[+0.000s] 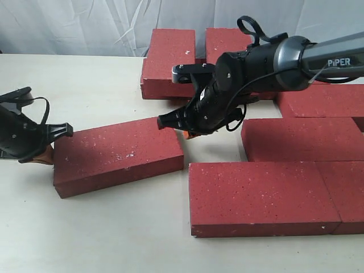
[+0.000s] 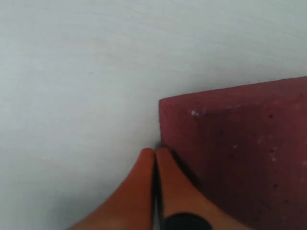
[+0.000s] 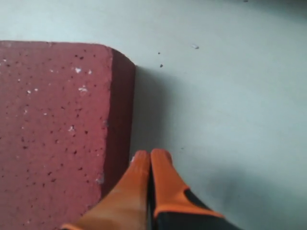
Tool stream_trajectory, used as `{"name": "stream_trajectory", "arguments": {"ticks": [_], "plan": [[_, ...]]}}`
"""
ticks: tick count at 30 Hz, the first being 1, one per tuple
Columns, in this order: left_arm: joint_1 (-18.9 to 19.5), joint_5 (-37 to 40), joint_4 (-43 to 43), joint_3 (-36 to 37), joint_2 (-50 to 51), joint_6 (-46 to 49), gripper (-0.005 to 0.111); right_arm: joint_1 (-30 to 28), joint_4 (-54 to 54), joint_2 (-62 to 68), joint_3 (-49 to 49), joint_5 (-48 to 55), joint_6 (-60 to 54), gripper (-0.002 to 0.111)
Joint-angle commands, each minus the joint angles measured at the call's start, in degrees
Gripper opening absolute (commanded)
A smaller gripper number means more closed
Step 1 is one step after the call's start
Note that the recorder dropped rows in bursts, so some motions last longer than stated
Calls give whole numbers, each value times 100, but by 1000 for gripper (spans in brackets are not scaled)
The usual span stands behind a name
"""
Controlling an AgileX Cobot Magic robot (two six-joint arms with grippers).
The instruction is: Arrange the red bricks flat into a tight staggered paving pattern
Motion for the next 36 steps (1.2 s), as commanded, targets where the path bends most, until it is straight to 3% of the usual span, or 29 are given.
{"name": "stream_trajectory", "arguments": {"ticks": [1, 6, 16, 28, 36], "plan": [[-135, -68, -121, -137, 306, 67, 0, -33, -37, 136, -20, 150, -13, -1], [-160, -198, -474, -214, 505, 344, 0, -33, -50, 162, -20, 265, -35, -1], [-160, -171, -2333, -309, 635, 2300, 0, -33, -86, 162, -20, 495, -40, -1], [-160, 45, -2386, -602, 872, 2469, 0, -33, -213, 162, -20, 734, -27, -1], [-160, 236, -2515, -669, 1095, 2493, 0, -33, -1052, 152, -20, 722, 800, -1]]}}
